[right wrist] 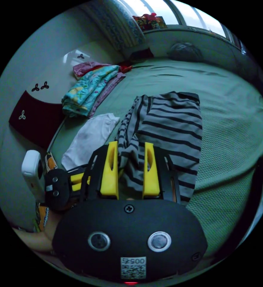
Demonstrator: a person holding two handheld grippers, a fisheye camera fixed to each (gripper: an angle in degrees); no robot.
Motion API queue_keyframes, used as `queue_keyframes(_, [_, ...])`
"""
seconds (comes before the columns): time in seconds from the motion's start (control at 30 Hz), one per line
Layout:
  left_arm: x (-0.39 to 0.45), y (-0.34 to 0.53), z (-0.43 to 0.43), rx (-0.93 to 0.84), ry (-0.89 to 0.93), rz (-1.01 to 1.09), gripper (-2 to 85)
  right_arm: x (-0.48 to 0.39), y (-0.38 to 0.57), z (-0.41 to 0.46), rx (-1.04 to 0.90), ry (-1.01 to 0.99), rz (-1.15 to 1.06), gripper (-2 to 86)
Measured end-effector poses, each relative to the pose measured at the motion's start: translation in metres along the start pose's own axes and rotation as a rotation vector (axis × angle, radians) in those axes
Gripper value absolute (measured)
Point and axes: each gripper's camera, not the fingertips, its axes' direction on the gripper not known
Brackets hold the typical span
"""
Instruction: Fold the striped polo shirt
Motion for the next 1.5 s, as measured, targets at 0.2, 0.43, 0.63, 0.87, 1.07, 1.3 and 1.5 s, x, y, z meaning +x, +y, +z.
queue_keyframes(0.2, [-0.002, -0.004, 0.001, 0.007, 0.045, 0.04, 0.7, -0.009, -0.001, 0.015, -0.046, 0.036, -0.062, 13.8])
queue_keyframes(0.43, [0.003, -0.011, 0.003, 0.006, 0.04, 0.102, 1.8, -0.007, 0.012, 0.019, 0.0, 0.115, -0.088, 3.4])
queue_keyframes(0.63, [-0.037, -0.01, -0.015, 0.097, 0.141, -0.067, 7.0, 0.003, 0.024, -0.015, 0.105, 0.108, -0.057, -0.8])
queue_keyframes(0.87, [-0.049, -0.013, -0.013, 0.126, 0.219, -0.124, 12.7, 0.022, 0.038, -0.037, 0.12, 0.154, -0.018, -0.9])
queue_keyframes(1.07, [-0.035, -0.014, -0.026, 0.179, 0.163, -0.093, 10.6, 0.054, 0.047, -0.06, 0.133, 0.152, 0.084, -1.0])
queue_keyframes(1.3, [-0.047, -0.044, 0.025, 0.091, -0.134, -0.332, 12.2, 0.074, 0.059, -0.08, 0.145, 0.144, 0.148, -1.0])
queue_keyframes(1.5, [-0.024, -0.072, 0.095, -0.085, -0.237, -0.308, 12.7, 0.089, 0.07, -0.099, 0.155, 0.171, 0.17, -1.0])
